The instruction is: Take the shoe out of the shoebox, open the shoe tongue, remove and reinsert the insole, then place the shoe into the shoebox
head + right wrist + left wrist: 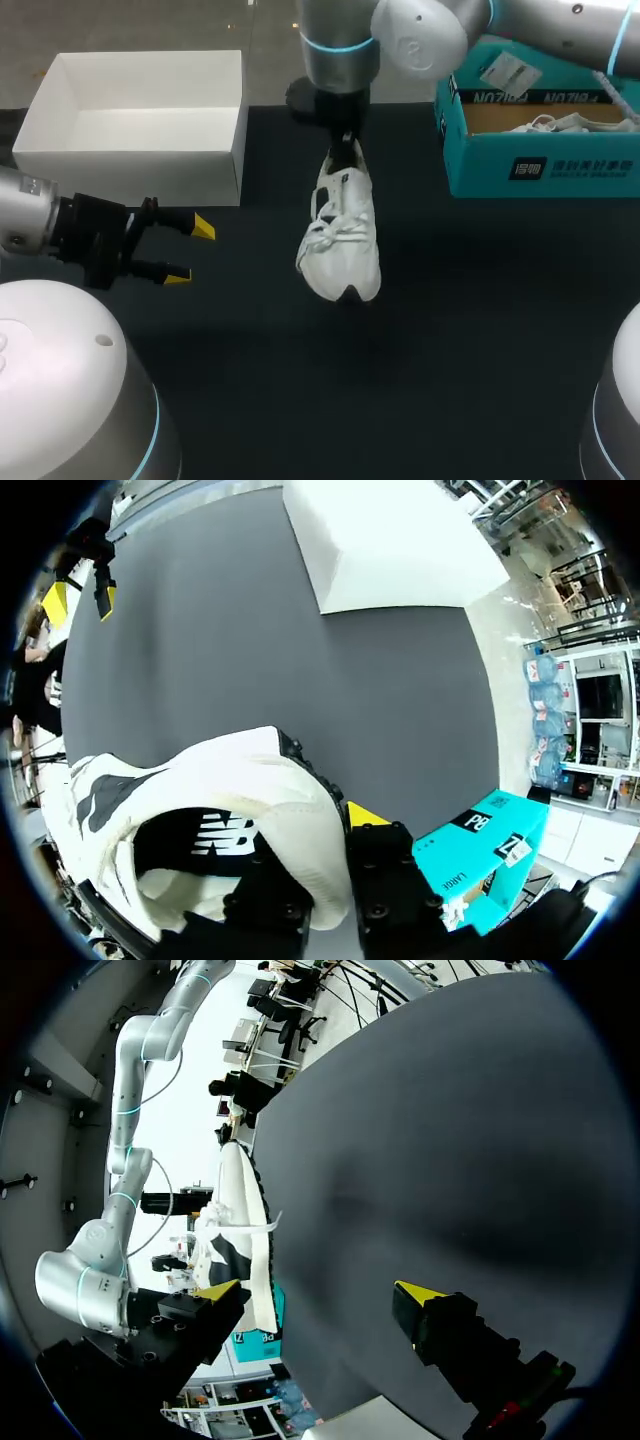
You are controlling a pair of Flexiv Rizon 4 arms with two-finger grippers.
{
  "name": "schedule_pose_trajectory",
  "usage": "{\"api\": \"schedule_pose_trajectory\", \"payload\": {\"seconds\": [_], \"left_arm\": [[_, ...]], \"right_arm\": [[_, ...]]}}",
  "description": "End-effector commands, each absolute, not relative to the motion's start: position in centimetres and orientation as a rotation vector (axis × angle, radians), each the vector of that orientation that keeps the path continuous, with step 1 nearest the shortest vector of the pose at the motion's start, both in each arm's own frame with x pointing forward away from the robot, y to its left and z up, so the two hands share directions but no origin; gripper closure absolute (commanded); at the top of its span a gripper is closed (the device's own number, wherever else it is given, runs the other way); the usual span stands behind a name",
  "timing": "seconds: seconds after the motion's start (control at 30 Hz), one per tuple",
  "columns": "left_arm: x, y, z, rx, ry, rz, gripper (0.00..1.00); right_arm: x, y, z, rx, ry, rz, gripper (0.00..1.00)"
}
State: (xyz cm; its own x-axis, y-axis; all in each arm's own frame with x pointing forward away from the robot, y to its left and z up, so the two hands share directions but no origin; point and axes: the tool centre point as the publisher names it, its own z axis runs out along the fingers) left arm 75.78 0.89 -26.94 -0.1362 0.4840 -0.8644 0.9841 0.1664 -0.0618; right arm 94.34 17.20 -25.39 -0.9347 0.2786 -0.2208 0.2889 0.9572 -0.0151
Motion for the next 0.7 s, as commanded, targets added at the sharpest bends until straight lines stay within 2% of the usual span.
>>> {"api": "schedule_pose_trajectory", "payload": {"seconds": [0.03, 0.33, 0.7], "left_arm": [[75.7, 0.8, -26.9, 1.409, 1.73, -0.879, 0.0], [75.7, 0.8, -26.9, 1.409, 1.73, -0.879, 0.0], [75.7, 0.8, -26.9, 1.409, 1.73, -0.879, 0.0]], "right_arm": [[94.1, 15.4, -19.2, 0.434, 2.842, -0.105, 1.0], [95.2, 15.0, -15.6, 0.354, 2.794, -0.172, 1.0], [95.2, 15.1, -15.3, 0.385, 2.8, -0.18, 1.0]]}}
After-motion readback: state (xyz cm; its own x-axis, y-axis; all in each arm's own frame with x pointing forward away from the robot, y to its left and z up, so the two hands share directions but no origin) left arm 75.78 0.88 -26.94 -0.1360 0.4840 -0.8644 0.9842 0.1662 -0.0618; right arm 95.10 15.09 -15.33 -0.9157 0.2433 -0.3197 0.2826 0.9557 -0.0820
